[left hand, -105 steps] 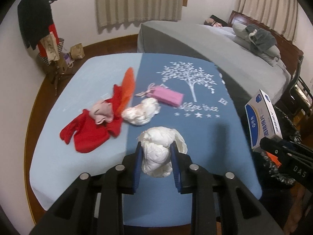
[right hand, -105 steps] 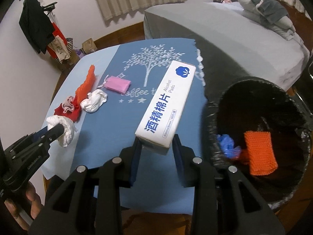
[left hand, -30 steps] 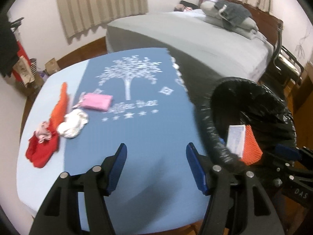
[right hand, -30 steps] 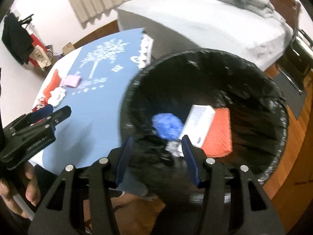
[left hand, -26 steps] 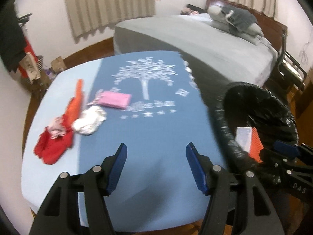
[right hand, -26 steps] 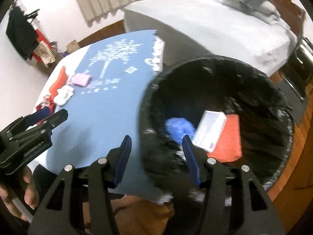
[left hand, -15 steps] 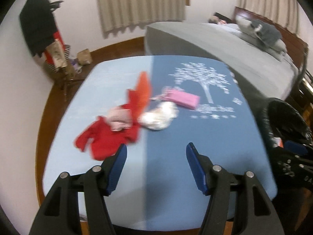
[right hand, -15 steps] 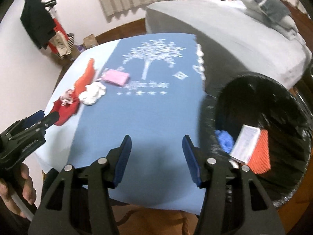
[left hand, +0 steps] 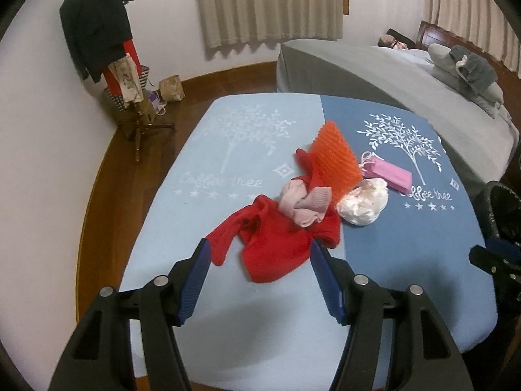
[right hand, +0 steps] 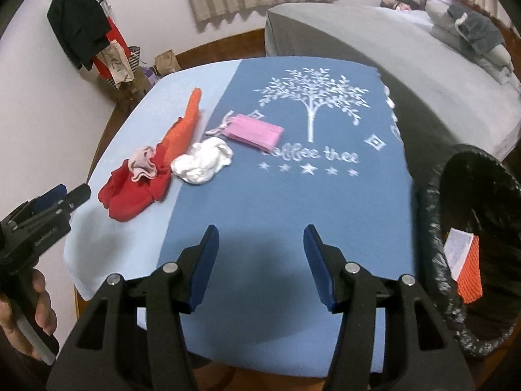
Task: Collect trash
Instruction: 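Move both open tools back over the remaining trash on the cloth, then grasp the white tissue with the right tool while the left tool grasps the red glove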
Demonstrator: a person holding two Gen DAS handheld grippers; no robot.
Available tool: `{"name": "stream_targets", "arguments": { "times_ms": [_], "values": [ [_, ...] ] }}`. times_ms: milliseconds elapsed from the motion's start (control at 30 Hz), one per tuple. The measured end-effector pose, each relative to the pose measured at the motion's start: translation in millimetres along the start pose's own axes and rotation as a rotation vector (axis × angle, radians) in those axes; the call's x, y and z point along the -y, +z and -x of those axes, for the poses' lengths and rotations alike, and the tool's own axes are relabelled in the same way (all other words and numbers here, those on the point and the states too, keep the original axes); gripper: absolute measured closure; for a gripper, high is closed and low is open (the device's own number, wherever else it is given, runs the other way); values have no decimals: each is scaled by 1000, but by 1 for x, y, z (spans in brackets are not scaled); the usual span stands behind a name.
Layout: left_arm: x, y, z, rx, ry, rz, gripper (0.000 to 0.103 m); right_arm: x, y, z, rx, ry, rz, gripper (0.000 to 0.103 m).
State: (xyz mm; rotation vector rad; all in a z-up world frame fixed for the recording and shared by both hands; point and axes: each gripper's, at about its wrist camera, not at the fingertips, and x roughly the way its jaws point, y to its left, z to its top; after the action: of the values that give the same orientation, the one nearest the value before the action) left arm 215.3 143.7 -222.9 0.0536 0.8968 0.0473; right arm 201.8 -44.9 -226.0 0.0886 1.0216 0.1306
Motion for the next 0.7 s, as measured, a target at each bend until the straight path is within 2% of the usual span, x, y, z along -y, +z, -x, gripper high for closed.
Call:
{"name": "stream_targets", "arguments": {
  "times_ms": [233,533,600,700],
  "values": [
    [-13,-1,-33,-34,-17,7,41,-30,11,-27,2,-4,10,50],
    [-15,-3,-69,-72,-64,-4,42,-49,29,-62,-8,-10,14,50],
    [-14,-4,-76,-82,-76,-4,44,-50,32,-67,-9,-9,10,50],
    [-14,-2,-86,-92,-85,-14,55,-52,38,-77,-15,-10,7,50]
  ]
}}
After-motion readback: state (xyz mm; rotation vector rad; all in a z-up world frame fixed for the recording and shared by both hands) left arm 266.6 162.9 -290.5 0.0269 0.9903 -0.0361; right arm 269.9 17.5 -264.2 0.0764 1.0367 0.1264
